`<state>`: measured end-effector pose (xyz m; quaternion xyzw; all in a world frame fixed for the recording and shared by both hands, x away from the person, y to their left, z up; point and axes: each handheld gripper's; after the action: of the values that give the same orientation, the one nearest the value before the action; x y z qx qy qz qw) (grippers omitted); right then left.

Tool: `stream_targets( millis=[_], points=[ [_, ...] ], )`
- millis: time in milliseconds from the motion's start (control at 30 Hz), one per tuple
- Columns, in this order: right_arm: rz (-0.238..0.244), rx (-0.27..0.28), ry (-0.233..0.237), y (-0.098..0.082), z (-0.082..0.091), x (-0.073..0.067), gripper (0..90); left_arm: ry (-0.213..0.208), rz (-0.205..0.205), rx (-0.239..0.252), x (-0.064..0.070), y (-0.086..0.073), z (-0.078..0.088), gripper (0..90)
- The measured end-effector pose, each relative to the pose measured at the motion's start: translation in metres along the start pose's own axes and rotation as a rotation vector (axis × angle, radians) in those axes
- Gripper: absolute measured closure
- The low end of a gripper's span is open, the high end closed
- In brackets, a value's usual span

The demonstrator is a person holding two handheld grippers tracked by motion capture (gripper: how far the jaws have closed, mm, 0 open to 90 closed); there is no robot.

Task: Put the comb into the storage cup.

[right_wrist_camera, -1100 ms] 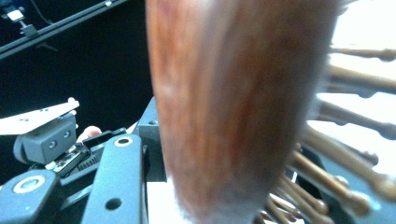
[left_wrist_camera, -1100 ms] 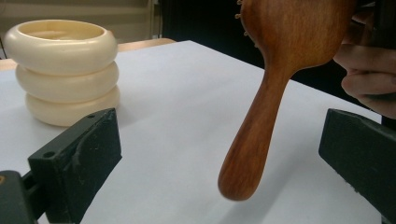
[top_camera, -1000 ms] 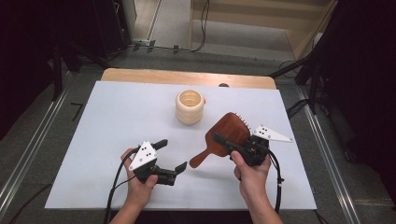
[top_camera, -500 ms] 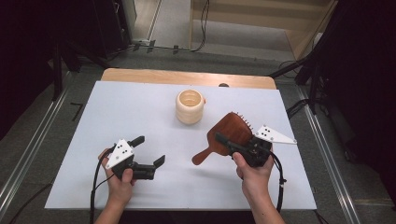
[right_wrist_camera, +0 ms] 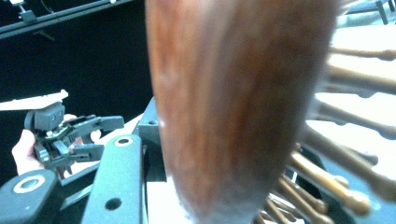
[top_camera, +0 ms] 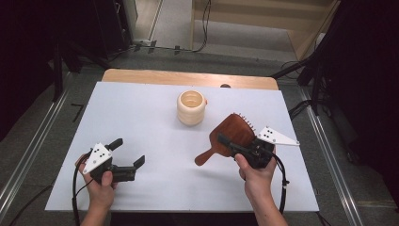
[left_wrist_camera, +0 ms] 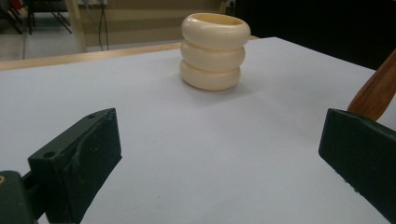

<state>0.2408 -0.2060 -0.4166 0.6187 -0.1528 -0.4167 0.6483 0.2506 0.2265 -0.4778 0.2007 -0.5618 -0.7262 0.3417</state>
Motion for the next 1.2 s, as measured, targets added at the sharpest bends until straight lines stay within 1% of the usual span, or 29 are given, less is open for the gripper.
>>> stream_targets(
  millis=[133, 200, 267, 433, 533, 567, 600, 667, 767, 833, 867, 967, 1133, 1200],
  points=[
    [0.013, -0.007, -0.002, -0.001, -0.002, -0.001, 50.4, 0.029, 0.000, -0.002, -0.007, -0.002, 0.009, 0.0],
    [0.011, -0.006, -0.009, -0.003, -0.002, -0.001, 50.4, 0.044, 0.004, 0.002, -0.010, -0.004, 0.014, 0.0],
    [0.021, -0.011, -0.018, -0.004, -0.004, -0.002, 50.4, 0.056, 0.001, 0.001, -0.012, -0.006, 0.019, 0.0],
    [0.040, -0.032, -0.023, -0.006, -0.007, -0.003, 50.4, 0.078, 0.008, 0.010, -0.022, -0.010, 0.032, 0.0],
    [0.044, -0.039, -0.030, -0.007, -0.008, -0.003, 50.4, 0.082, 0.018, 0.011, -0.028, -0.013, 0.038, 0.0],
    [0.045, -0.039, -0.033, -0.006, -0.008, -0.003, 50.4, 0.080, 0.027, 0.019, -0.030, -0.015, 0.040, 0.0],
    [0.042, -0.039, -0.036, -0.006, -0.008, -0.002, 50.4, 0.070, 0.043, 0.030, -0.032, -0.016, 0.040, 0.0],
    [0.045, -0.041, -0.041, -0.006, -0.009, -0.002, 50.4, 0.073, 0.043, 0.034, -0.033, -0.018, 0.041, 0.0],
    [0.042, -0.044, -0.045, -0.006, -0.009, 0.000, 50.4, 0.072, 0.055, 0.029, -0.034, -0.020, 0.040, 0.0],
    [0.040, -0.042, -0.047, -0.005, -0.009, 0.000, 50.4, 0.073, 0.051, 0.034, -0.033, -0.021, 0.040, 0.0],
    [0.037, -0.042, -0.048, -0.005, -0.009, 0.000, 50.4, 0.073, 0.048, 0.028, -0.033, -0.021, 0.039, 0.0],
    [0.051, -0.041, -0.053, -0.002, -0.009, 0.001, 50.4, 0.071, 0.037, 0.019, -0.031, -0.021, 0.038, 0.0],
    [0.059, -0.040, -0.059, 0.004, -0.008, 0.001, 50.4, 0.068, 0.044, 0.022, -0.031, -0.022, 0.037, 0.0],
    [0.058, -0.038, -0.061, 0.006, -0.007, 0.001, 50.4, 0.067, 0.040, 0.022, -0.031, -0.022, 0.037, 0.0]
  ],
)
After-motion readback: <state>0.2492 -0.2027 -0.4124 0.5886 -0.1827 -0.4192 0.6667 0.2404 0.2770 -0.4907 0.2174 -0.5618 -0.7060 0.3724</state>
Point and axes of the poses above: each handheld gripper's, and its own axes: z roughly backward along the jaws, y roughly out of its top, x roughly to its right, and after that the axes turned 4 degrees about -y, right-handed
